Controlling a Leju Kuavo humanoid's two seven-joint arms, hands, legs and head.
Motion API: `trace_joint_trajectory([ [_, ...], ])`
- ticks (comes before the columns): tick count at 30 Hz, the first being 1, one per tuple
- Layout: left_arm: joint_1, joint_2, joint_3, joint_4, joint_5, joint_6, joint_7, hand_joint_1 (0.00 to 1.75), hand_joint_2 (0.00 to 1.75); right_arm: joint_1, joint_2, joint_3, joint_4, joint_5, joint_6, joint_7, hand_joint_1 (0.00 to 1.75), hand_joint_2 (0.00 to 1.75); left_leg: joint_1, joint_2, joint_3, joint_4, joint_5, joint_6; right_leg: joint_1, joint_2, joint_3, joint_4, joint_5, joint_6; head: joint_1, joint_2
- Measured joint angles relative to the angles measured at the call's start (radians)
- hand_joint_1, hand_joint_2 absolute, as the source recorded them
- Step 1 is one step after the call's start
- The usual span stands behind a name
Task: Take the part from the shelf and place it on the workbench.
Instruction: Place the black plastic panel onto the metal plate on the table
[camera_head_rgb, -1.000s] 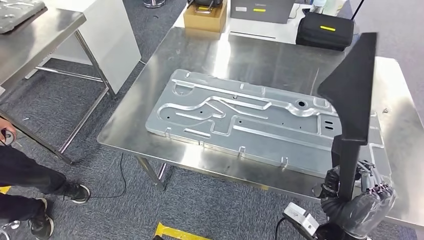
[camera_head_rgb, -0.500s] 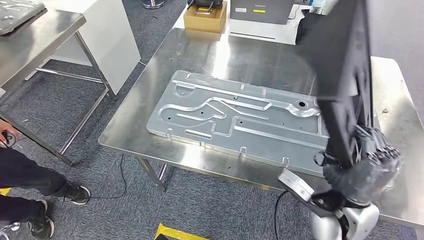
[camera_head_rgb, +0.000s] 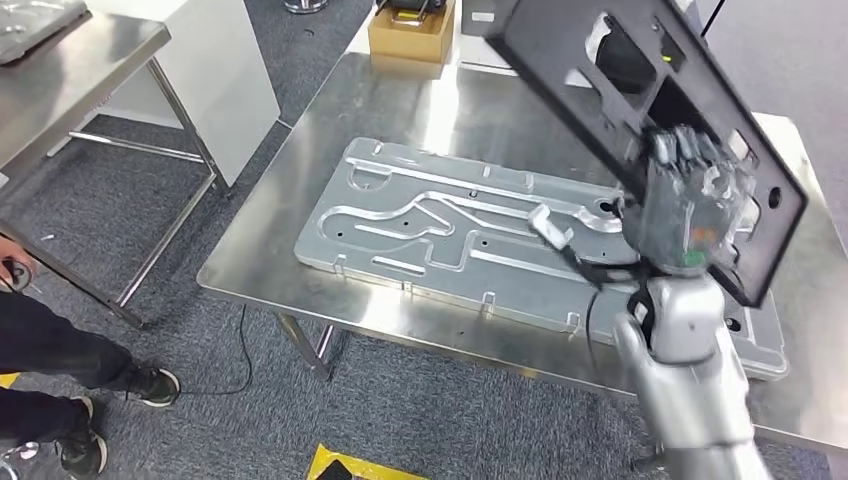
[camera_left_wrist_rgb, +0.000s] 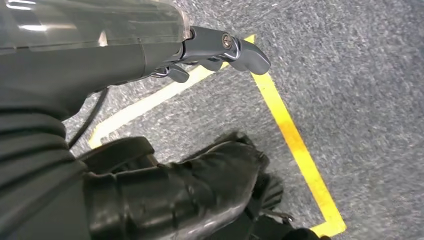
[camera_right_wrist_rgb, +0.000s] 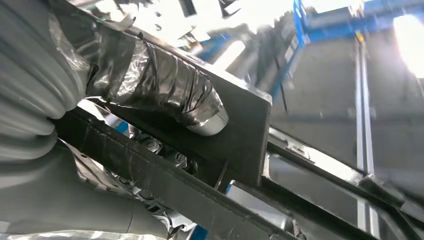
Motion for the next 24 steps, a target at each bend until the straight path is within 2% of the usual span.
trace_joint_trajectory([
  [2, -0.004, -0.001, -0.005, 0.0, 0.0, 0.0, 0.004, 0.0, 0.0, -0.07, -0.052, 0.145, 0.077, 0.0, 0.019, 0.118, 1.67, 1.75, 0.001, 0.0, 0.001, -0.006, 0.008, 0.014, -0.003, -0.001, -0.005, 0.005, -0.005, 0.011, 0.0, 0.0],
  [3, -0.007, -0.002, -0.008, 0.0, 0.0, 0.0, 0.005, 0.0, 0.0, -0.097, -0.068, 0.209, 0.109, 0.0, 0.026, 0.154, 1.68, 1.75, 0.002, 0.0, 0.002, -0.011, 0.011, 0.021, -0.005, -0.002, -0.015, 0.027, -0.019, 0.014, 0.0, 0.0],
  [4, -0.009, -0.003, -0.011, 0.0, 0.0, 0.0, 0.007, 0.0, 0.0, -0.12, -0.079, 0.268, 0.141, 0.0, 0.034, 0.179, 1.68, 1.75, 0.004, 0.0, 0.004, -0.014, 0.014, 0.026, -0.005, -0.002, -0.034, 0.068, -0.042, 0.017, 0.001, 0.0],
  [6, -0.013, -0.004, -0.018, 0.0, 0.001, 0.0, 0.01, 0.0, 0.0, -0.156, -0.088, 0.371, 0.209, 0.0, 0.05, 0.205, 1.7, 1.75, 0.002, -0.001, 0.004, -0.014, 0.013, 0.032, -0.006, -0.002, -0.096, 0.195, -0.095, 0.021, 0.001, 0.0],
  [7, -0.013, -0.005, -0.022, 0.0, 0.002, -0.001, 0.011, 0.0, 0.0, -0.165, -0.092, 0.417, 0.243, 0.0, 0.057, 0.21, 1.69, 1.75, 0.002, -0.003, 0.004, -0.014, 0.012, 0.033, -0.006, -0.002, -0.124, 0.246, -0.107, 0.022, 0.001, 0.0],
  [8, -0.013, -0.005, -0.024, 0.0, 0.003, -0.001, 0.012, 0.0, 0.0, -0.171, -0.094, 0.456, 0.274, 0.0, 0.062, 0.214, 1.69, 1.75, 0.001, -0.005, 0.005, -0.013, 0.011, 0.034, -0.006, -0.002, -0.138, 0.267, -0.102, 0.022, 0.001, 0.0],
  [9, -0.012, -0.006, -0.026, 0.0, 0.004, -0.001, 0.012, 0.0, 0.0, -0.175, -0.095, 0.491, 0.303, 0.0, 0.067, 0.218, 1.68, 1.75, 0.001, -0.008, 0.005, -0.012, 0.01, 0.034, -0.006, -0.002, -0.133, 0.246, -0.076, 0.02, 0.001, 0.0],
  [11, -0.013, -0.007, -0.029, 0.0, 0.006, -0.002, 0.013, 0.0, 0.0, -0.189, -0.095, 0.551, 0.358, 0.0, 0.075, 0.226, 1.68, 1.75, 0.001, -0.012, 0.008, -0.01, 0.006, 0.03, -0.004, -0.002, -0.083, 0.124, -0.006, 0.013, 0.001, 0.0],
  [12, -0.014, -0.009, -0.029, 0.0, 0.007, -0.003, 0.013, 0.0, 0.0, -0.198, -0.094, 0.578, 0.384, 0.0, 0.079, 0.227, 1.67, 1.75, -0.001, -0.013, 0.007, -0.007, 0.004, 0.027, -0.001, -0.002, -0.056, 0.063, 0.017, 0.008, 0.0, 0.0],
  [13, -0.015, -0.01, -0.03, 0.0, 0.008, -0.004, 0.013, 0.0, 0.0, -0.206, -0.093, 0.601, 0.407, 0.0, 0.082, 0.227, 1.67, 1.75, -0.002, -0.013, 0.006, -0.007, 0.003, 0.023, 0.002, -0.002, -0.039, 0.024, 0.026, 0.004, 0.0, 0.0],
  [15, -0.016, -0.011, -0.032, 0.0, 0.008, -0.006, 0.013, 0.0, 0.0, -0.215, -0.09, 0.636, 0.446, 0.0, 0.085, 0.226, 1.68, 1.75, -0.004, -0.013, 0.003, -0.008, 0.003, 0.014, 0.009, -0.001, -0.029, 0.001, 0.024, -0.002, 0.0, 0.0],
  [17, -0.015, -0.011, -0.033, 0.0, 0.009, -0.008, 0.013, 0.0, 0.0, -0.218, -0.087, 0.659, 0.474, 0.0, 0.085, 0.226, 1.71, 1.75, -0.003, -0.012, 0.003, -0.005, -0.003, 0.004, 0.004, -0.001, -0.025, -0.007, 0.026, -0.01, 0.0, 0.0],
  [18, -0.015, -0.011, -0.033, 0.0, 0.01, -0.008, 0.013, 0.0, 0.0, -0.221, -0.085, 0.668, 0.488, 0.0, 0.086, 0.226, 1.73, 1.75, -0.003, -0.01, -0.005, 0.015, -0.018, -0.001, 0.001, -0.002, -0.022, -0.012, 0.028, -0.017, -0.001, 0.0],
  [19, -0.015, -0.011, -0.034, 0.0, 0.011, -0.008, 0.014, 0.0, 0.0, -0.223, -0.083, 0.676, 0.502, 0.0, 0.088, 0.226, 1.74, 1.75, -0.002, -0.008, -0.022, 0.054, -0.042, -0.005, -0.002, -0.003, -0.018, -0.016, 0.029, -0.022, -0.001, 0.0],
  [21, -0.015, -0.011, -0.036, 0.0, 0.013, -0.008, 0.016, 0.0, 0.0, -0.224, -0.077, 0.69, 0.532, 0.0, 0.1, 0.224, 1.74, 1.75, 0.0, -0.005, -0.081, 0.181, -0.102, -0.011, -0.001, -0.004, -0.016, -0.018, 0.028, -0.028, -0.001, 0.0],
  [22, -0.014, -0.011, -0.037, 0.0, 0.013, -0.008, 0.017, 0.0, 0.0, -0.22, -0.074, 0.696, 0.547, 0.0, 0.107, 0.223, 1.73, 1.75, 0.002, -0.005, -0.11, 0.239, -0.121, -0.014, -0.001, -0.004, -0.016, -0.018, 0.028, -0.029, -0.001, 0.0],
  [23, -0.012, -0.011, -0.038, 0.0, 0.014, -0.008, 0.019, 0.0, 0.0, -0.215, -0.072, 0.701, 0.562, 0.0, 0.114, 0.223, 1.72, 1.75, 0.003, -0.004, -0.128, 0.27, -0.124, -0.016, -0.001, -0.004, -0.015, -0.017, 0.027, -0.029, -0.001, 0.0],
  [24, -0.01, -0.011, -0.038, 0.0, 0.014, -0.008, 0.02, 0.0, 0.0, -0.21, -0.07, 0.704, 0.575, 0.0, 0.119, 0.223, 1.71, 1.75, 0.005, -0.004, -0.127, 0.262, -0.106, -0.018, -0.001, -0.004, -0.015, -0.016, 0.027, -0.028, -0.001, 0.0],
])
